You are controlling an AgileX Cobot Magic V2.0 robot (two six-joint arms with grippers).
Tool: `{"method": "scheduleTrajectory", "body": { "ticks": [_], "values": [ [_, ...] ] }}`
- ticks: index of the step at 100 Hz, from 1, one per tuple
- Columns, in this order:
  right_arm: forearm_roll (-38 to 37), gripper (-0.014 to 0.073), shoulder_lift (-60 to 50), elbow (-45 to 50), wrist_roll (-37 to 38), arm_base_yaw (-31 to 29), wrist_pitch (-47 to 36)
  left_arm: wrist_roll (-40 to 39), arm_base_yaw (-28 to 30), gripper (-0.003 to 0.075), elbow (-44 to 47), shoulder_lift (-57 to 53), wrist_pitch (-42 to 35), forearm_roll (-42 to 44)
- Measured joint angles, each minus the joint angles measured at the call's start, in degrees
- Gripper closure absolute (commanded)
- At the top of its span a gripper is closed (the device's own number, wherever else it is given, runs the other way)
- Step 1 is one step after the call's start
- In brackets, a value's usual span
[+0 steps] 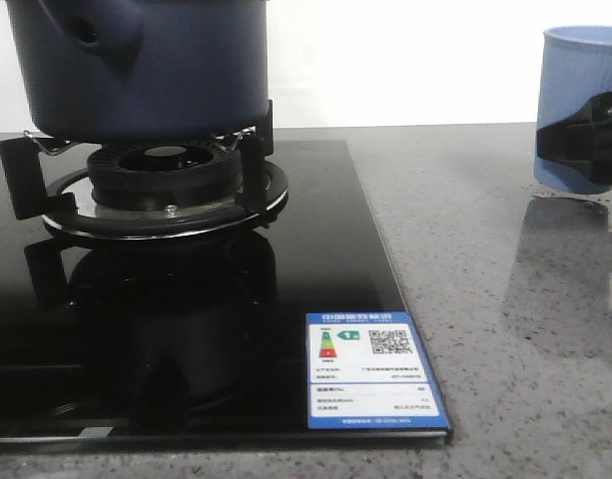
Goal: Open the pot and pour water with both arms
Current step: 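Open the right gripper and release the cup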
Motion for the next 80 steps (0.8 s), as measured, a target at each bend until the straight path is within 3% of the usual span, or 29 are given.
{"method": "scheduleTrajectory", "body": {
  "ticks": [21,51,80],
  "values": [
    [0.0,-0.0017,0.0,0.0,0.0,0.0,1.3,0.0,0.0,0.0332,0.0,0.0,0.0,0.0],
    [0.0,-0.002,-1.6,1.1,0.0,0.0,2.4,0.0,0.0,0.0332,0.0,0.0,0.0,0.0],
    [0.8,-0.002,-11.5,10.7,3.3,0.0,3.4,0.0,0.0,0.0332,0.0,0.0,-0.1,0.0]
  ]
}}
